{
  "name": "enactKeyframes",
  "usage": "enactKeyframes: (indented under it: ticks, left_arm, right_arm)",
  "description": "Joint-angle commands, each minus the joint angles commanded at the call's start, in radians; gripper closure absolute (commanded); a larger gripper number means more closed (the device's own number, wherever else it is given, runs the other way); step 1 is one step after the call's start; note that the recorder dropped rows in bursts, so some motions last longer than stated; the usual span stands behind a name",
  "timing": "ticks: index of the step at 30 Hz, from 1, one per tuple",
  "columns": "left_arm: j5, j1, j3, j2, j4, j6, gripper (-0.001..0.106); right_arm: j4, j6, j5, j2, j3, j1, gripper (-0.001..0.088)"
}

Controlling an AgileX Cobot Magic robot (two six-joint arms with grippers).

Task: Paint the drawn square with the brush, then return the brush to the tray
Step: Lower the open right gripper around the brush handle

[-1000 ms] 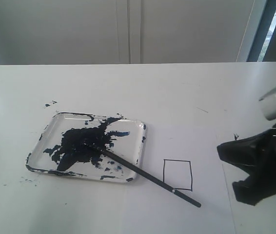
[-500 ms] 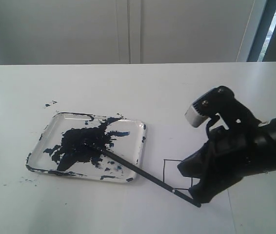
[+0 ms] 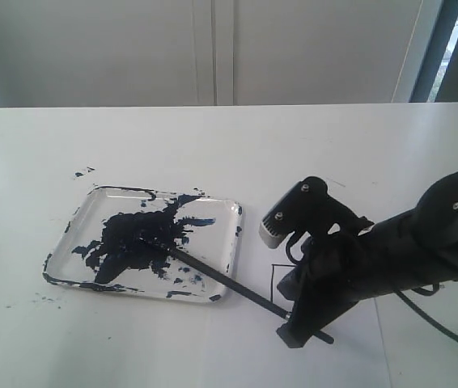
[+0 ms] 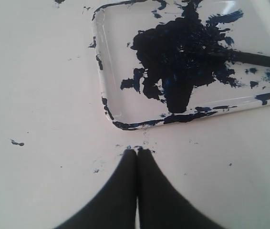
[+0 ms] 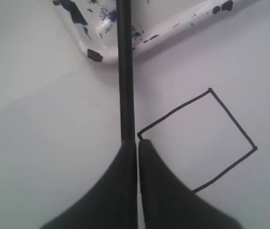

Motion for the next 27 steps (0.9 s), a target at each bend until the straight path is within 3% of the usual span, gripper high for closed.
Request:
enactKeyframes:
  ticks: [5, 27]
  left_arm:
    - [-0.002, 0.0, 0.0, 0.0, 0.0, 0.008, 0.105]
    - [-0.004, 0.0, 0.0, 0.0, 0.0, 0.009, 0.105]
  right_arm:
    - [0.0, 0.0, -0.017, 0.0, 0.0, 0.0, 0.0575]
    - [0.008, -0.025, -0.061, 0.054, 0.013, 0.061, 0.0539]
